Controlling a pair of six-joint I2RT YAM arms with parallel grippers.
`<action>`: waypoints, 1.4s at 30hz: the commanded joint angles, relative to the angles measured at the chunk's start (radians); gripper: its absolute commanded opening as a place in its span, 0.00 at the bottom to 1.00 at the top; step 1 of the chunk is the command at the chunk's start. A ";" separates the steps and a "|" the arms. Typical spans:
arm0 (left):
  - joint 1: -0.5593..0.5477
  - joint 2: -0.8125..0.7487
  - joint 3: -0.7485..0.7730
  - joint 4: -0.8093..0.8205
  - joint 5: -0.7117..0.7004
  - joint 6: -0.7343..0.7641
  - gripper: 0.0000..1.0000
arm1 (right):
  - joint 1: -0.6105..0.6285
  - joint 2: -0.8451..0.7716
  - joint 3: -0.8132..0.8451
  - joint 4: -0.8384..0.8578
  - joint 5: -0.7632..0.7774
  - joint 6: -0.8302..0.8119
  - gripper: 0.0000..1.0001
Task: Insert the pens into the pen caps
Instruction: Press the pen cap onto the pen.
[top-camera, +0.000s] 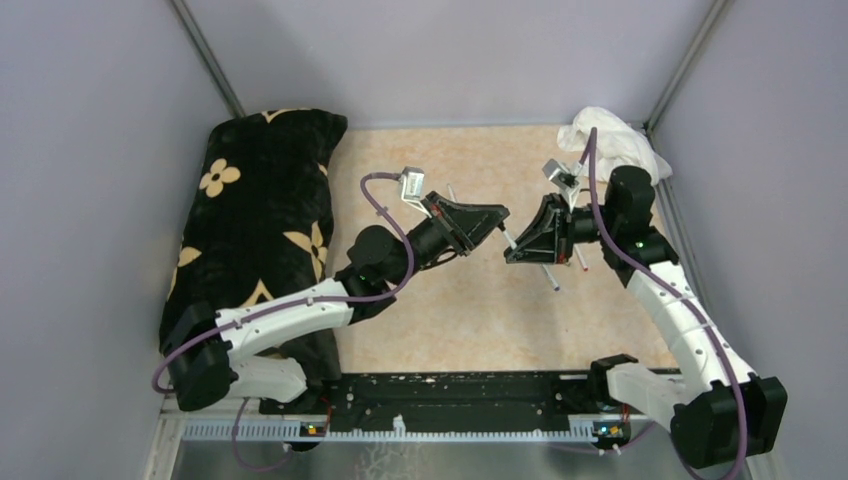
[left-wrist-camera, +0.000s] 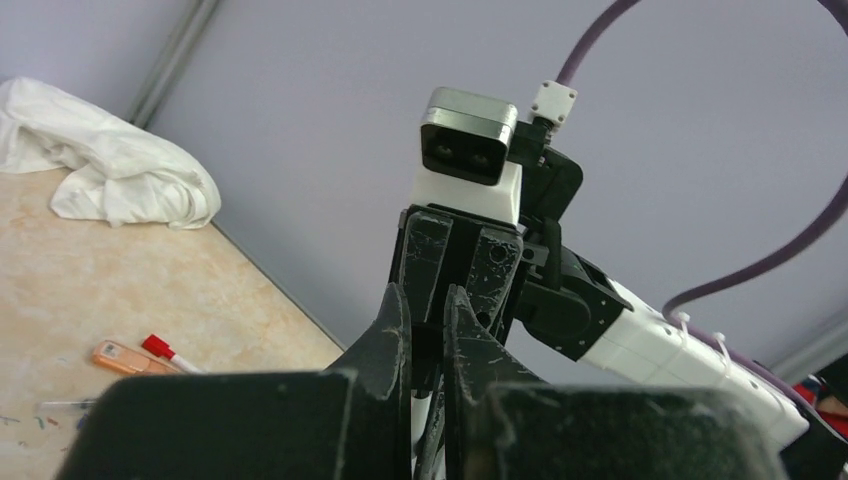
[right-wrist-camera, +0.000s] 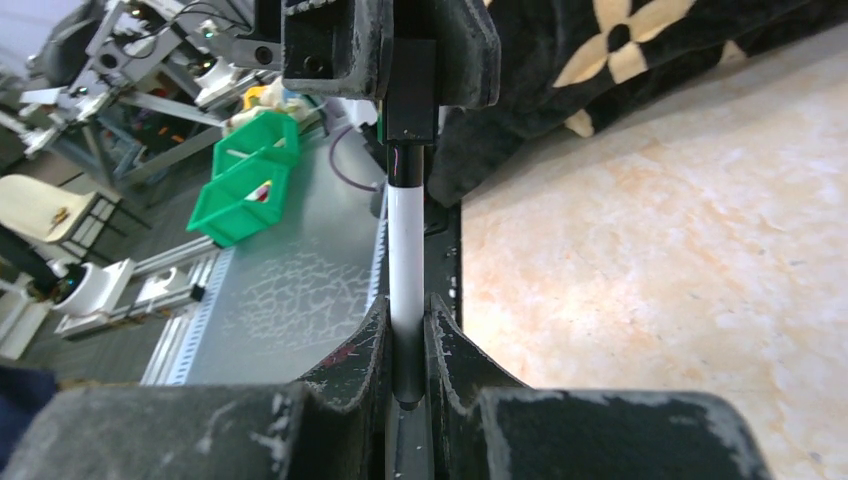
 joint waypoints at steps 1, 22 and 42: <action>-0.118 0.072 -0.090 -0.405 0.128 -0.028 0.00 | -0.019 -0.010 0.123 0.072 0.232 -0.103 0.00; -0.068 -0.106 -0.057 -0.211 -0.078 0.045 0.45 | -0.005 -0.055 -0.135 -0.026 0.040 -0.419 0.00; -0.051 -0.398 -0.233 -0.404 -0.297 0.279 0.72 | -0.061 -0.100 -0.252 -0.205 0.538 -0.744 0.00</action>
